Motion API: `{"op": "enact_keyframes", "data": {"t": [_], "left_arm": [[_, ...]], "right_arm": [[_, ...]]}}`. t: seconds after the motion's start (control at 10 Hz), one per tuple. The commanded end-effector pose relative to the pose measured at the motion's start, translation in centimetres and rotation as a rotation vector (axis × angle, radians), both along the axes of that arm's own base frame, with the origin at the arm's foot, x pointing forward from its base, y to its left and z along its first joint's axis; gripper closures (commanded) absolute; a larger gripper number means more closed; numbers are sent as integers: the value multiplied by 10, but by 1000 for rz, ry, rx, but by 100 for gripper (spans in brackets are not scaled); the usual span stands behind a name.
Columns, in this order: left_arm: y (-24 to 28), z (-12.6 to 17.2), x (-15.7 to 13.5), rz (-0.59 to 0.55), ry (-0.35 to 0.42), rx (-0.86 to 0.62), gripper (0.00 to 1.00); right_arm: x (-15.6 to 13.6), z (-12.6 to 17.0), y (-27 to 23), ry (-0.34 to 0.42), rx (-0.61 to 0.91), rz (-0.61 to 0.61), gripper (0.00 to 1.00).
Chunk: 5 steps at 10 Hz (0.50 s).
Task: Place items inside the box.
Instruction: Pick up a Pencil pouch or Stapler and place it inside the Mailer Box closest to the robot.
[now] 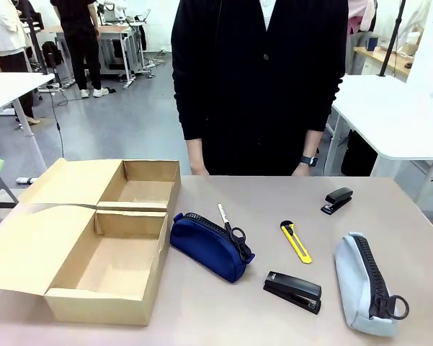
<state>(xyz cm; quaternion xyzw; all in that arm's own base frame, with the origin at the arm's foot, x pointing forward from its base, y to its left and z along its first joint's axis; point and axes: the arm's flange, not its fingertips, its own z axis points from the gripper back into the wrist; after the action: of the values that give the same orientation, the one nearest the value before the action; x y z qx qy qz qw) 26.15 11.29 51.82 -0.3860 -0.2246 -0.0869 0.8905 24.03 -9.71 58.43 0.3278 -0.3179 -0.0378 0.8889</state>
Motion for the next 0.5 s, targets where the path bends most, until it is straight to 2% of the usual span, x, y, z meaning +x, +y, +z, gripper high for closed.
{"op": "enact_keyframes", "data": {"t": [0.0,0.2,0.3,0.4], "left_arm": [[74,-34,-5,179,47,-265,0],[121,-72,-35,322,4,-490,0],[114,-85,-49,398,-41,-582,0],[107,-94,-49,465,-52,-581,0]], "right_arm": [[-24,-57,-66,-13,223,-152,0],[-39,-92,-113,0,368,-264,0],[-43,-112,-128,47,410,-352,0],[-45,-126,-135,82,396,-475,0]]}}
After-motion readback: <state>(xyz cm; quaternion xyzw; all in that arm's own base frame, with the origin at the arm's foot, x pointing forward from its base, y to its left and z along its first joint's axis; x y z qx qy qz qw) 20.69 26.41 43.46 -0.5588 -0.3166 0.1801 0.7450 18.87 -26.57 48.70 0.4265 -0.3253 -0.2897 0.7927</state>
